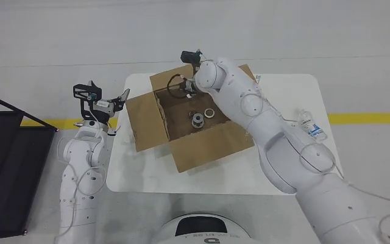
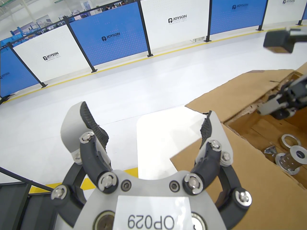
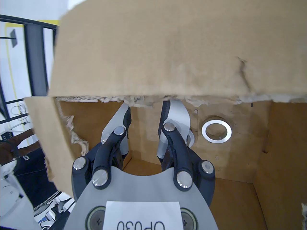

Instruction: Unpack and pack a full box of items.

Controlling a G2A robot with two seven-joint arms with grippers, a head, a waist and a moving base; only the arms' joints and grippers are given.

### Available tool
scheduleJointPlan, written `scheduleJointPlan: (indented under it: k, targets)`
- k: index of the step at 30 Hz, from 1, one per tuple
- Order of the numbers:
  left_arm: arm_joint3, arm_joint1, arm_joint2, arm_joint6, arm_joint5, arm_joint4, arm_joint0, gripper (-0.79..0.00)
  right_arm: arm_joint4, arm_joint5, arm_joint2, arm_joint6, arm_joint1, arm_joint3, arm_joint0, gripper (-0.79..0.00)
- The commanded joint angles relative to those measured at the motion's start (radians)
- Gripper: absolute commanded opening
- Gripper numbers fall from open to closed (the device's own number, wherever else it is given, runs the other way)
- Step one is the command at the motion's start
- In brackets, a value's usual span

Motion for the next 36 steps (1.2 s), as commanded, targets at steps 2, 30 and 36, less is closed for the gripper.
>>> scheduleJointPlan:
  k: [2, 30, 36]
  targets:
    - [0.0, 0.0, 0.0, 0.0, 0.0, 0.0, 0.0, 0.0, -0.019, -0.062, 0.093, 0.02, 0.078, -0.168, -0.044, -0.496]
    - [0.0, 0.0, 0.0, 0.0, 0.0, 0.0, 0.0, 0.0, -0.026, -0.062, 0.106, 0.024, 0.089, -0.197, -0.055, 0.0]
    - [0.0, 0.0, 0.0, 0.0, 0.0, 0.0, 0.0, 0.0, -0.009, -0.073, 0.14, 0.095, 0.107, -0.2, -0.067, 0.0]
